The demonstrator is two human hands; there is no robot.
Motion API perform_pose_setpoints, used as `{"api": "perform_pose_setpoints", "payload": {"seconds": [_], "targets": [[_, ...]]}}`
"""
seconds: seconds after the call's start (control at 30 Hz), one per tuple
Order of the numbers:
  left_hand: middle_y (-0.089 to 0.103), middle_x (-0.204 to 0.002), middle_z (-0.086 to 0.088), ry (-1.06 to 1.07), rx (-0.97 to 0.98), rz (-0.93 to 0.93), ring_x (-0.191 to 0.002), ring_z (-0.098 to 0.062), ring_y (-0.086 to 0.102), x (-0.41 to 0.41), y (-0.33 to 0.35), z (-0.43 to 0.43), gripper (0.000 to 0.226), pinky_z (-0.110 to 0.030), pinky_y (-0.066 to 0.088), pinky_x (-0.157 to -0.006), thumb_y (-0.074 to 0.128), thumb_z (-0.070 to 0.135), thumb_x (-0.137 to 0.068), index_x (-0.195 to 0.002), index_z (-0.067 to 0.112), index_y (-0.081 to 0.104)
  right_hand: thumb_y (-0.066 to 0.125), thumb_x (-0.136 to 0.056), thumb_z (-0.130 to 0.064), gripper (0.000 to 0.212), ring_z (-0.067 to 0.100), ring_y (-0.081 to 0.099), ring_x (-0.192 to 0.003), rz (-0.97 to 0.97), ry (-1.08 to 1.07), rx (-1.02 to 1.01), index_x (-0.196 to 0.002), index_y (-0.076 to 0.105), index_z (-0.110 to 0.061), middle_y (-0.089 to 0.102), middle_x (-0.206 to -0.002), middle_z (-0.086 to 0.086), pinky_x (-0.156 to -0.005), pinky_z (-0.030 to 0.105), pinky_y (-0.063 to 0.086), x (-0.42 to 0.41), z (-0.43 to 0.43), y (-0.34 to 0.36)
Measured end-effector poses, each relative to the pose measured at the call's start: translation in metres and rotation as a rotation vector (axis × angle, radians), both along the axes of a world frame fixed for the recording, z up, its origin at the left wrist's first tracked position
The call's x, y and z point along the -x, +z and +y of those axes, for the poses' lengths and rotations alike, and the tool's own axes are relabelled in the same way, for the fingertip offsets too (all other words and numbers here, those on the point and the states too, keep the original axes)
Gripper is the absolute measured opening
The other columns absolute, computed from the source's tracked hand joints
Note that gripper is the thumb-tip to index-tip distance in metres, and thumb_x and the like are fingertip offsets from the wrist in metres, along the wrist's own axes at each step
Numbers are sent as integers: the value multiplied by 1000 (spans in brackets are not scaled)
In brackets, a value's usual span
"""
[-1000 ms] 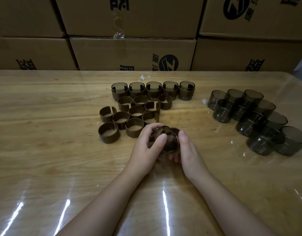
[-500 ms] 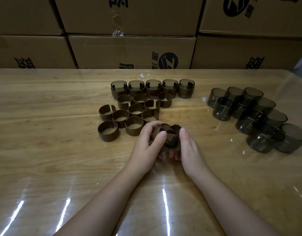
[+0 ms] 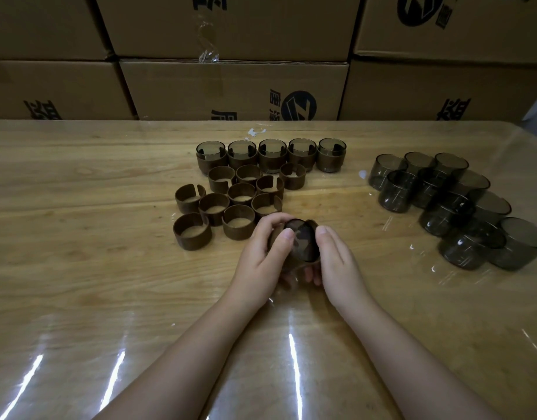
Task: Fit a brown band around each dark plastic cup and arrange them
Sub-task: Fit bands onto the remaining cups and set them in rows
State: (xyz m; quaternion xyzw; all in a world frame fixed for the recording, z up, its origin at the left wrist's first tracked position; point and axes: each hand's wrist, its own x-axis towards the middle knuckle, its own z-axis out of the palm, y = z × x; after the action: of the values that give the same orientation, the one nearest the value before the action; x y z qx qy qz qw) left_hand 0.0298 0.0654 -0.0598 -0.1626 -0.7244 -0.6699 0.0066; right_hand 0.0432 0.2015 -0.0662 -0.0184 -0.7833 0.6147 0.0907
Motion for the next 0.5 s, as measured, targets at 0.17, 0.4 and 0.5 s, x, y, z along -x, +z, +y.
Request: {"api": "perform_pose_setpoints", "payload": {"seconds": [0.17,0.4,0.5], "targets": [[71,-101,-1,-6,-188,-216,-79,-22,69,6,4,-3,54,-34,55,-52,45,60,-85,-121,20,55,33,-97,-53,39,6,48,-47,25,100,9,-88,56,-22,52,-52,-5,-47,18,38,0,0,4],[70,-107,-19,-121,-471,-484,-80,-28,68,12,6,-10,64,-31,55,-54,47,54,-82,-121,5,60,34,-87,-60,36,10,61,-57,-32,184,-1,-103,53,-35,64,-65,-6,-50,22,42,2,-2,5],[68,-113,-21,-174,-498,-543,-89,-33,70,14,7,-12,72,-32,57,-56,56,56,-73,-125,6,57,37,-88,-66,44,15,62,-59,-71,186,69,-105,56,-30,66,-71,0,-49,27,42,2,0,9]]}}
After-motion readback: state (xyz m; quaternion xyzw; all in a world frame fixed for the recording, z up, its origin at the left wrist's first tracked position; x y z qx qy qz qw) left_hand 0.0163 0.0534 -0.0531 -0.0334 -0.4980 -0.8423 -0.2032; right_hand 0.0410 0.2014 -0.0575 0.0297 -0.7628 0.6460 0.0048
